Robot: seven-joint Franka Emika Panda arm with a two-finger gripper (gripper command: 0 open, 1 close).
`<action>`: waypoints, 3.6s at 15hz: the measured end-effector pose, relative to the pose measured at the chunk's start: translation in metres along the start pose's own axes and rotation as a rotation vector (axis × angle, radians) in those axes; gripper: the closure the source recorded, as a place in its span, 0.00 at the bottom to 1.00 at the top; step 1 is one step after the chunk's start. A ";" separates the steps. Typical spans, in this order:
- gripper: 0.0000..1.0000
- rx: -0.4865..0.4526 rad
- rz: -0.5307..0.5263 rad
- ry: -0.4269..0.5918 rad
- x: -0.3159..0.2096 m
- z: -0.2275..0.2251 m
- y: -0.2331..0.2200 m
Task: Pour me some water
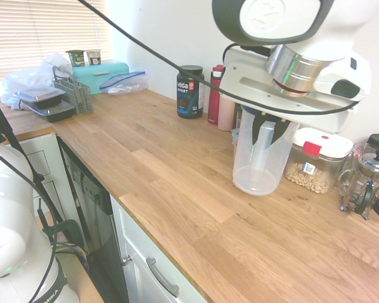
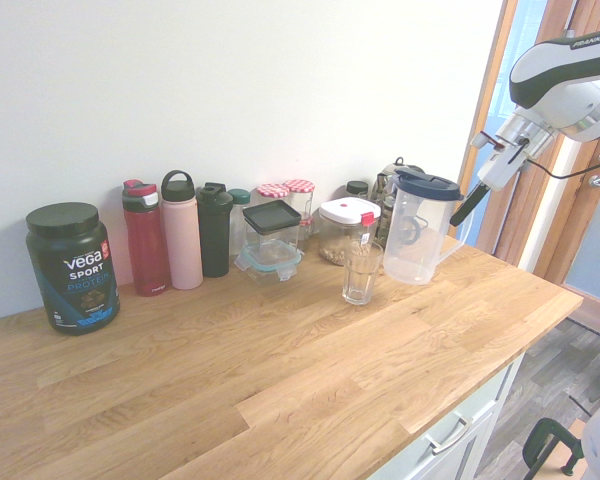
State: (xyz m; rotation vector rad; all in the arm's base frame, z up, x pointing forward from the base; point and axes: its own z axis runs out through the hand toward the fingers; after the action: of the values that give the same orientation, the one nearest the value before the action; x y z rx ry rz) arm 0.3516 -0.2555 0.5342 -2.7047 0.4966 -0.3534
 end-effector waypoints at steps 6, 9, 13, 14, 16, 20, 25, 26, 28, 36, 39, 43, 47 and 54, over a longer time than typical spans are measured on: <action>1.00 -0.091 0.061 0.061 -0.085 -0.017 -0.054; 1.00 -0.126 0.253 0.070 -0.129 -0.004 -0.140; 1.00 -0.147 0.469 0.145 -0.174 0.044 -0.258; 1.00 -0.147 0.517 0.166 -0.186 0.061 -0.287; 1.00 -0.162 0.598 0.222 -0.211 0.099 -0.342; 1.00 -0.177 0.646 0.350 -0.252 0.157 -0.428; 1.00 -0.196 0.629 0.315 -0.220 0.196 -0.429; 1.00 -0.197 0.625 0.309 -0.213 0.203 -0.429; 1.00 -0.185 0.618 0.304 -0.205 0.212 -0.434; 1.00 -0.148 0.585 0.278 -0.167 0.255 -0.445; 0.00 -0.141 0.566 0.261 -0.159 0.260 -0.449; 0.00 -0.146 0.541 0.241 -0.158 0.258 -0.447; 0.00 -0.153 0.528 0.245 -0.161 0.248 -0.447; 0.00 -0.338 0.481 0.119 -0.198 0.229 -0.435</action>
State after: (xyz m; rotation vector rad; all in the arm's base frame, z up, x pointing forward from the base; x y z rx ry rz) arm 0.3687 0.2697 0.4652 -2.7593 1.3118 -0.3164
